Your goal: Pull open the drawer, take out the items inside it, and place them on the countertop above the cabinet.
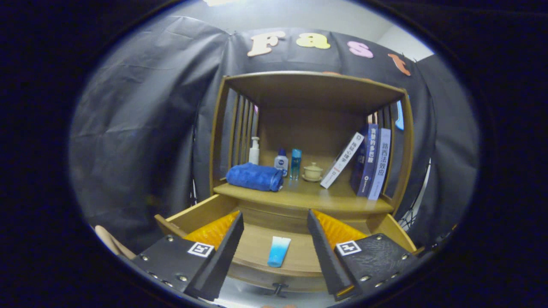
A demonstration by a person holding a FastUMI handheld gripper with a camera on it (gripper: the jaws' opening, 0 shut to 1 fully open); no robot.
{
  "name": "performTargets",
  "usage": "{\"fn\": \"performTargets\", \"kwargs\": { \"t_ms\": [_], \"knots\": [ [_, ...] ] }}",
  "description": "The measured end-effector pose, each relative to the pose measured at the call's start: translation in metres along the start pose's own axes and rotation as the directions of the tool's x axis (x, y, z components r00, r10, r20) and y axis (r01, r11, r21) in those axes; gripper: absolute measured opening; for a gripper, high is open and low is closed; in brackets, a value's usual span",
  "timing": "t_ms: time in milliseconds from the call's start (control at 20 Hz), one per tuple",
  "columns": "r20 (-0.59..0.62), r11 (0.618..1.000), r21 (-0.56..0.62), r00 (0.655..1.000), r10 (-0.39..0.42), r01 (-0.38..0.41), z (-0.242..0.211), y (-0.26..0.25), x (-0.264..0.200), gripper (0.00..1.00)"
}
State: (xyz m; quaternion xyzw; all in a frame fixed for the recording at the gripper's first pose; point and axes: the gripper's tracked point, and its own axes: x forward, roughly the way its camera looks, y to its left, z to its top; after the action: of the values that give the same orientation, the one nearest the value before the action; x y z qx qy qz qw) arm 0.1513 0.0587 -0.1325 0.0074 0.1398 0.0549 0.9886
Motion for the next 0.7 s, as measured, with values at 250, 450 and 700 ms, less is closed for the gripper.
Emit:
{"fn": "performTargets", "kwargs": {
  "t_ms": [250,450,700],
  "knots": [
    [-0.29,1.0,-0.01,0.957,0.024,-0.028,-0.043,-0.008,0.047,0.9],
    [-0.405,0.999,-0.003,0.913,0.048,-0.054,-0.072,-0.006,0.066,0.91],
    [-0.498,0.997,-0.055,0.867,0.02,-0.055,-0.103,-0.01,0.084,0.91]
  ]
}}
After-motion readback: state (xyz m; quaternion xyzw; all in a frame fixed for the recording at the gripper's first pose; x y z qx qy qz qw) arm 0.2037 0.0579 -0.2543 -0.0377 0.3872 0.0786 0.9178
